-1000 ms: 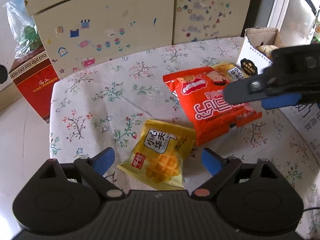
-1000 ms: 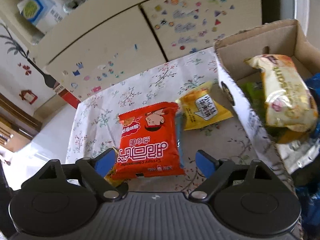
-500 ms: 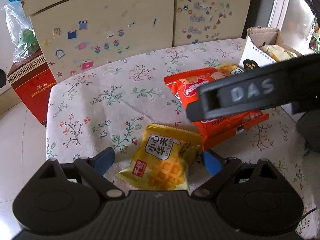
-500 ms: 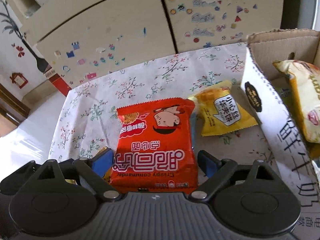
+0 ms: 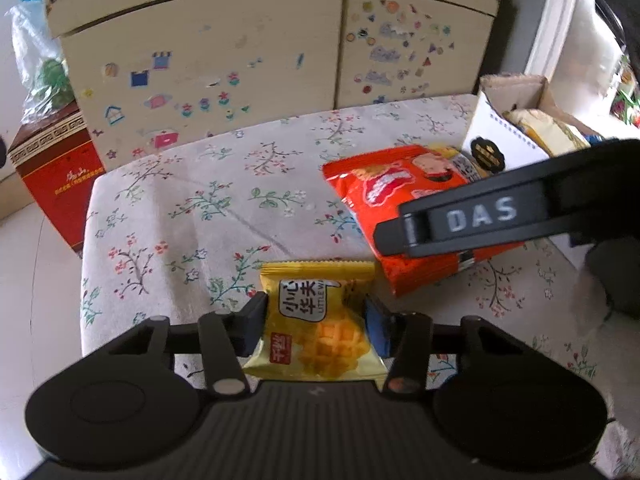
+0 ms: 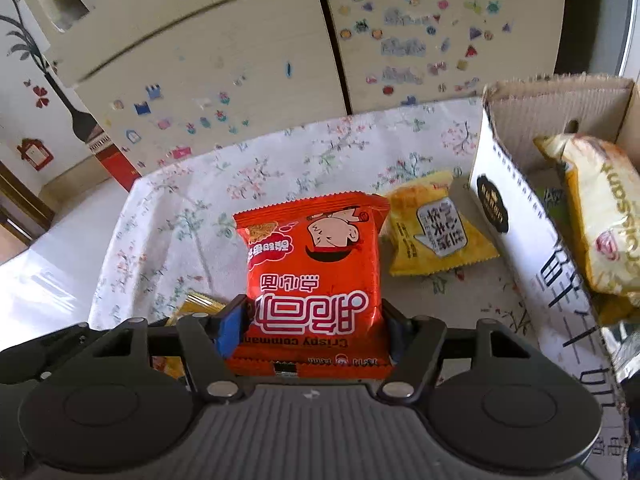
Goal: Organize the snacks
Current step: 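Grasp the yellow waffle pack with left tool while right tool grasps red Crispy commander pack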
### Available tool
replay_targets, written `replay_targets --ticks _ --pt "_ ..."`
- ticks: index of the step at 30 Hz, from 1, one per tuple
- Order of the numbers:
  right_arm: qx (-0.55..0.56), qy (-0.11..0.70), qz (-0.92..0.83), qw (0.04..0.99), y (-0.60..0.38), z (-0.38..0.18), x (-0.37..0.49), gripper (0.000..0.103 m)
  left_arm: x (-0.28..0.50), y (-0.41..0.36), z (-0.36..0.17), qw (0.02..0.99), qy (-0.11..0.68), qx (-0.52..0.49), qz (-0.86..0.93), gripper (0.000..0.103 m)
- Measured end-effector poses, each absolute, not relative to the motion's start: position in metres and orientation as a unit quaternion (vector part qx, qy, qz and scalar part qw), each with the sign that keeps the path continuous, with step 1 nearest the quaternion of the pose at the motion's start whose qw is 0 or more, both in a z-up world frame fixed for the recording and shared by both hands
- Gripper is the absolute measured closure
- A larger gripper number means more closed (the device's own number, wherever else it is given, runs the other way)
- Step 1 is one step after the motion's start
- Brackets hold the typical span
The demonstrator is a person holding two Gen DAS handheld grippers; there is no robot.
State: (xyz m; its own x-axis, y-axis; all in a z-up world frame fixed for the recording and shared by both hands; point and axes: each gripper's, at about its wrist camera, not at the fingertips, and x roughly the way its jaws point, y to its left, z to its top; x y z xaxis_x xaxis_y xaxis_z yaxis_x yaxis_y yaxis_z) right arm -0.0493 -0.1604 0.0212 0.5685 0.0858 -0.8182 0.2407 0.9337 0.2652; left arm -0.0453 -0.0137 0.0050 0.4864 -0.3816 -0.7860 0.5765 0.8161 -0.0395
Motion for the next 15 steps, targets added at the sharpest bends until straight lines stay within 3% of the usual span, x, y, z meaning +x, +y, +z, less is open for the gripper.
replay_targets --ticks 15 --pt "0.181 0.427 -0.044 0.885 -0.173 0.064 -0.078 0.030 -0.040 -0.002 0.036 0.874 0.417 0.037 -0.248 0.054"
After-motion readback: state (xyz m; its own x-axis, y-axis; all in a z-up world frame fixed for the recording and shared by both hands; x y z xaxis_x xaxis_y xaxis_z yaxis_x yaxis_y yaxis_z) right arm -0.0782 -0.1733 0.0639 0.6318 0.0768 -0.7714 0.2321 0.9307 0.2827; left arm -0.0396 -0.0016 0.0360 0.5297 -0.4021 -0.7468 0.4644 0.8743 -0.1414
